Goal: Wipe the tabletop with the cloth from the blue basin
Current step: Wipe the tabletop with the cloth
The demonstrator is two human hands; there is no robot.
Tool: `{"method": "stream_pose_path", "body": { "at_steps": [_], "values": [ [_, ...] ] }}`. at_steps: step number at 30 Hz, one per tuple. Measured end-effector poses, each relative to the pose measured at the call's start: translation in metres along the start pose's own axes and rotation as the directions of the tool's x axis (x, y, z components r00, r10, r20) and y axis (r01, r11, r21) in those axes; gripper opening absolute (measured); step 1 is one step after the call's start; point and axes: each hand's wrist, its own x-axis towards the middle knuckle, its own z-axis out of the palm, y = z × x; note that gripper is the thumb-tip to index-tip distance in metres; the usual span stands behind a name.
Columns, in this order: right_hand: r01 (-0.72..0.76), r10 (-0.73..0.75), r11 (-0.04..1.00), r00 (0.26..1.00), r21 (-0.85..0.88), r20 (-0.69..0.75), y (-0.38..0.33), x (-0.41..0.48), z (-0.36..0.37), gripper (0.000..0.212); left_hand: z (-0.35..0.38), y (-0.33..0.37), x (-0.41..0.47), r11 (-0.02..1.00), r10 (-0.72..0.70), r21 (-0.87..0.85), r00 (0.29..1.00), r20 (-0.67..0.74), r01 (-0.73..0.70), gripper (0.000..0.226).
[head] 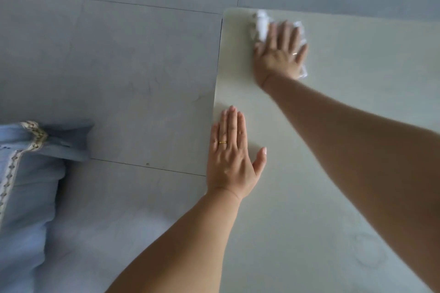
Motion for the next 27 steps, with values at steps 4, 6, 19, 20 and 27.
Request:
{"method": "stream_pose_path", "body": {
  "at_steps": [4, 6, 19, 20, 27],
  "values": [
    [0.575, -0.564, 0.816, 0.814, -0.062, 0.14, -0.036, -0.027, 0.01, 0.054, -0.002, 0.001, 0.0, 1.0, 0.0, -0.011, 1.0, 0.01, 0.0, 0.08],
    [0.636, -0.621, 0.765, 0.77, -0.101, 0.147, -0.016, -0.004, -0.001, 0.053, -0.002, 0.001, 0.0, 1.0, -0.003, -0.004, 1.0, 0.014, 0.003, 0.08],
    [0.493, -0.484, 0.868, 0.867, -0.057, 0.119, -0.029, 0.031, -0.009, 0.052, 0.0, -0.002, -0.001, 1.0, 0.006, 0.009, 1.0, 0.018, -0.006, 0.079],
    [0.45, -0.444, 0.891, 0.892, -0.061, 0.087, -0.008, 0.037, -0.013, 0.052, 0.0, -0.002, 0.0, 1.0, 0.007, 0.014, 1.0, 0.017, -0.007, 0.079],
    [-0.235, 0.238, 0.967, 0.971, 0.097, -0.025, 0.081, 0.058, -0.036, 0.057, 0.0, -0.001, 0.0, 1.0, 0.002, 0.025, 0.999, 0.032, -0.003, 0.079]
  ]
}}
